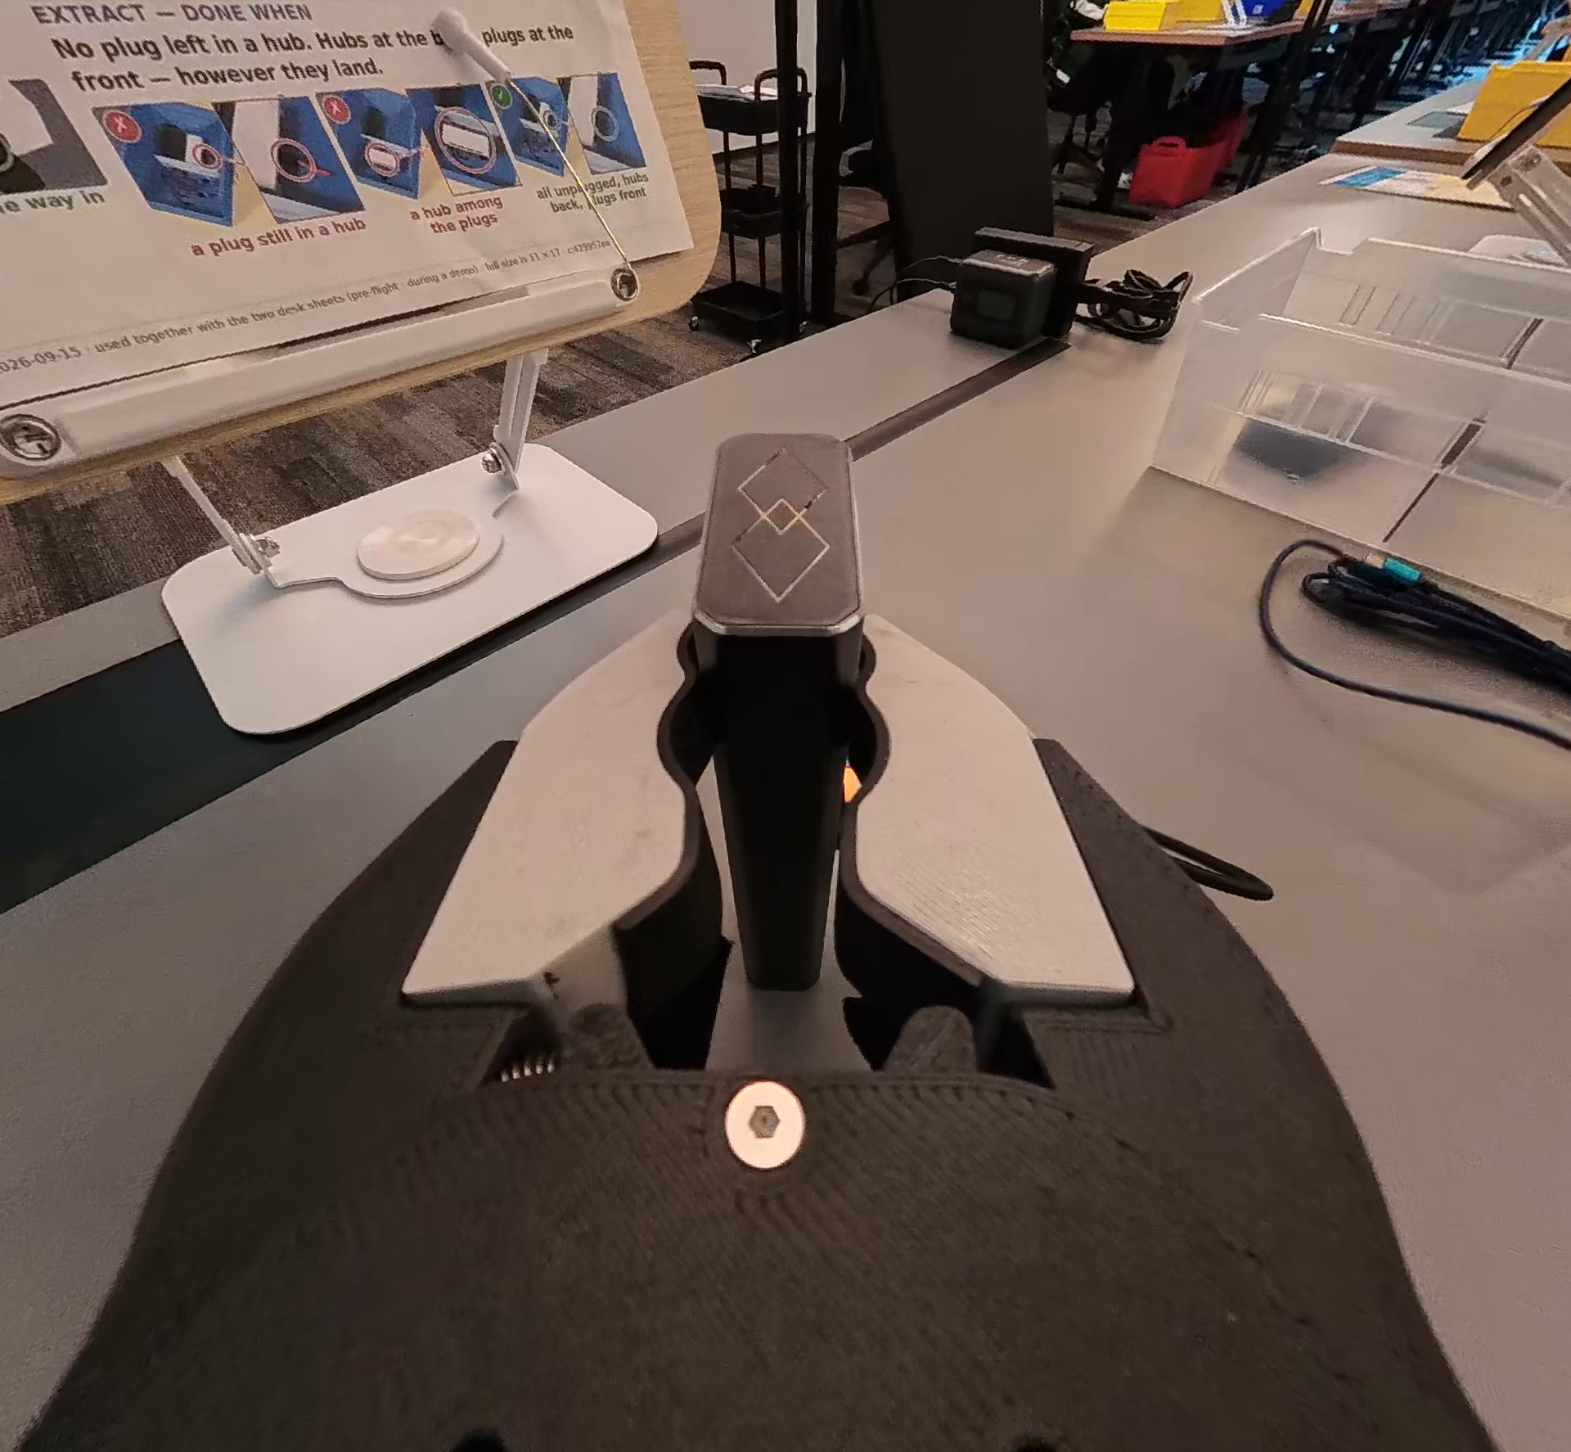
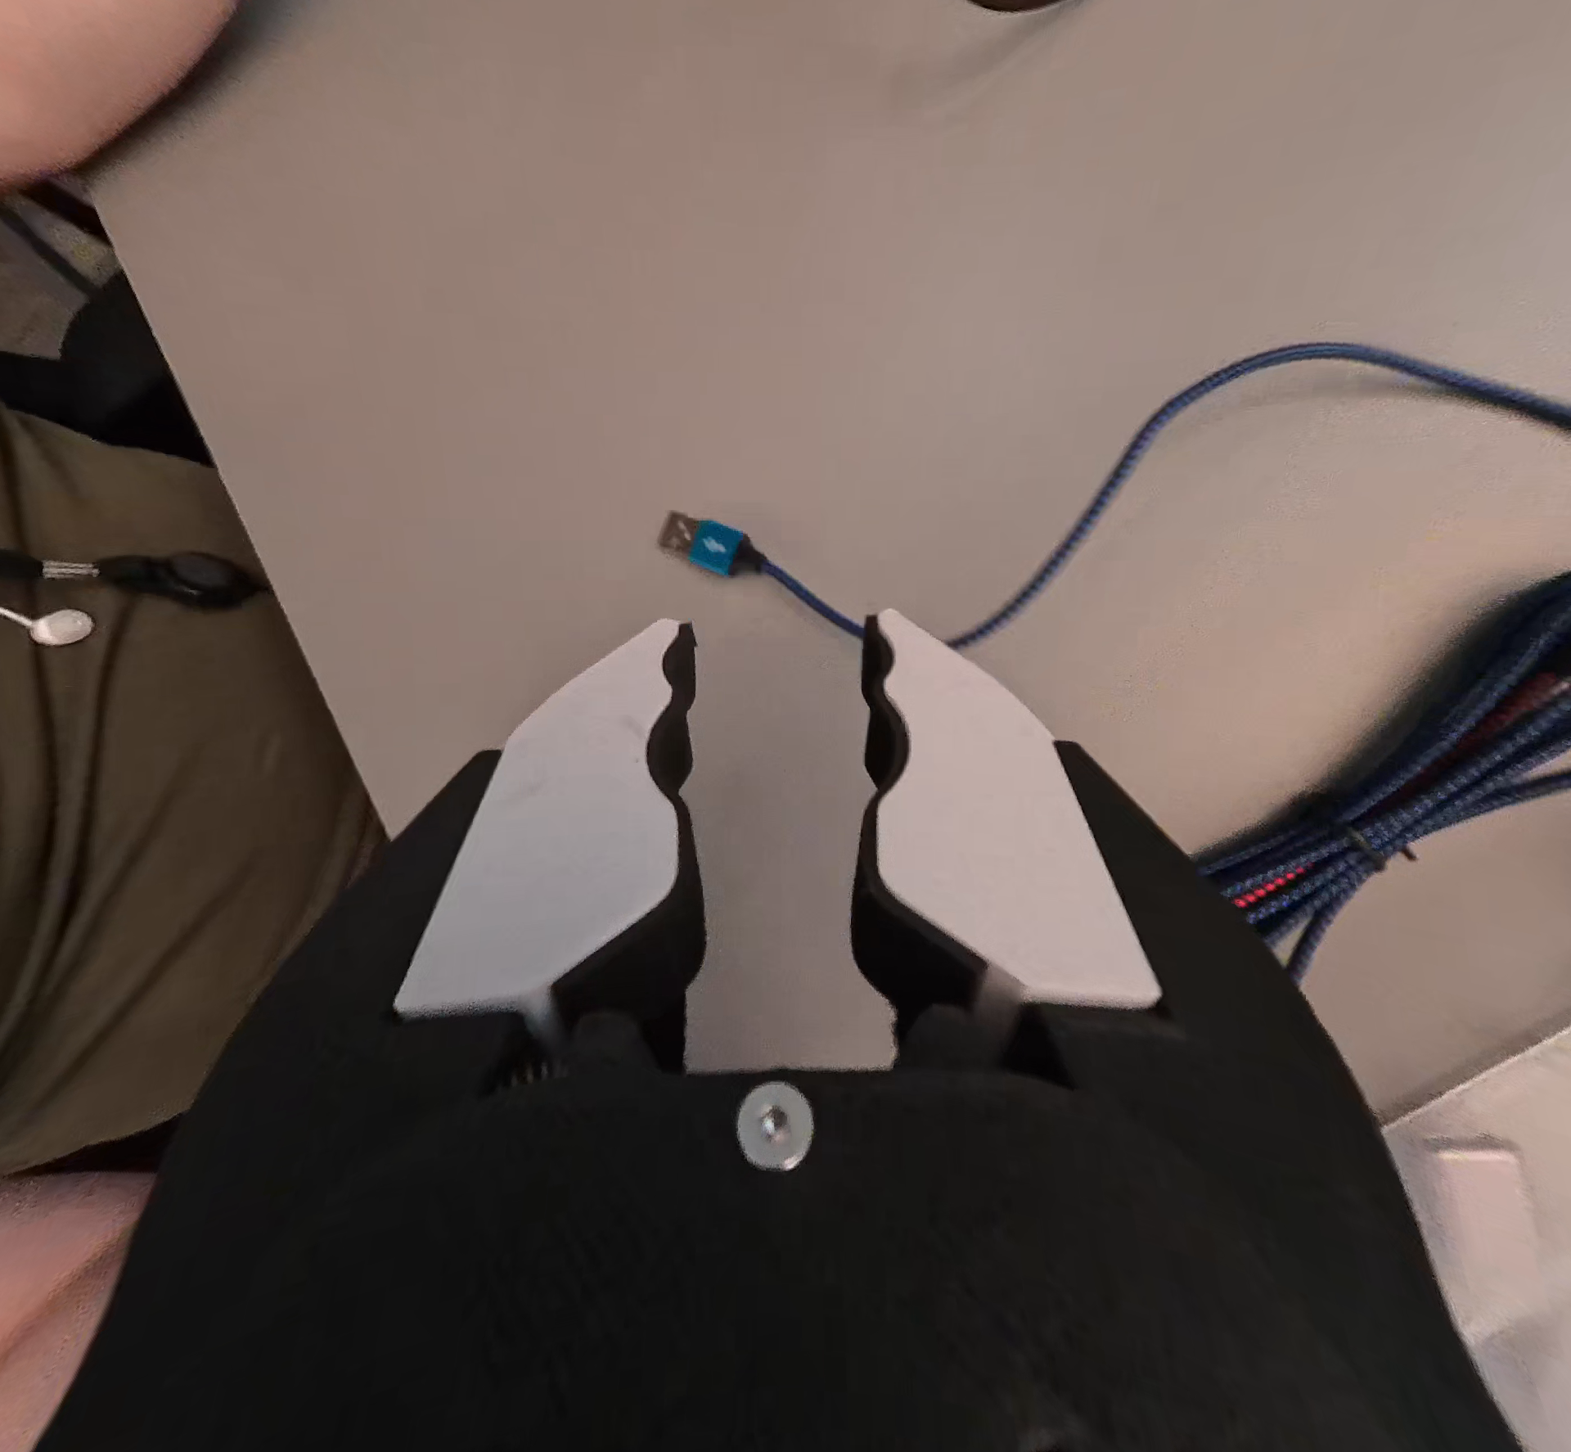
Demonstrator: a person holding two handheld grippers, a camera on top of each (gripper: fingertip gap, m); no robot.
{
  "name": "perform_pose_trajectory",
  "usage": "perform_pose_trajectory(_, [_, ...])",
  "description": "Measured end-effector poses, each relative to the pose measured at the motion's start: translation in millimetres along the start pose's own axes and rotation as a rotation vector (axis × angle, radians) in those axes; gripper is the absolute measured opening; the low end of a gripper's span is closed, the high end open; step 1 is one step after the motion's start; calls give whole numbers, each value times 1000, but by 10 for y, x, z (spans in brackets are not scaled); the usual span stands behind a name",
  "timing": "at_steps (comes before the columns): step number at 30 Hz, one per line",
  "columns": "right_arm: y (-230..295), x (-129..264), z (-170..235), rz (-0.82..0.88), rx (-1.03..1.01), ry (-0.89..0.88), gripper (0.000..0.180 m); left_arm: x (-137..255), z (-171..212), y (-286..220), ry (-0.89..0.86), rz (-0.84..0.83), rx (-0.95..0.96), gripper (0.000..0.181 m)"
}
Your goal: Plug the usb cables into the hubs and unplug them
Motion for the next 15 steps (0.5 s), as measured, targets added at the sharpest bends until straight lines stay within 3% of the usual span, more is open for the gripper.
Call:
perform_pose_trajectory(2, [-35, 94, -34, 105, -52, -92, 39, 0, 1, 1, -3, 3, 5, 28])
perform_pose_trajectory(3, [-115, 170, -94, 193, -134, -180, 48, -1, 1, 1, -4, 3, 7, 28])
perform_pose_trajectory(5, [-309, 285, -191, 350, -378, -342, 67, -4, 1, -3, -3, 5, 8, 28])
perform_pose_trajectory(7, [-387, 220, -246, 387, -504, -392, 105, -5, 1, -3, -1, 5, 8, 28])
perform_pose_trajectory(10, [-422, -56, -325, 511, -538, -306, 128, -4, 3, -1, -6, 12, 19, 28])
perform_pose_trajectory(15, [-637, -353, -446, 736, -488, -80, 134, -10, 4, -23, -8, 26, 26, 28])
Point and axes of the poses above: each gripper's, where its closed fingertips meet, x back along the fingers, z out of its underside, y = z × x across the jaws, the point moved 7 cm from there along x, back along the fingers, and after that the axes turned 3 degrees about -z, right-handed, at the moved point
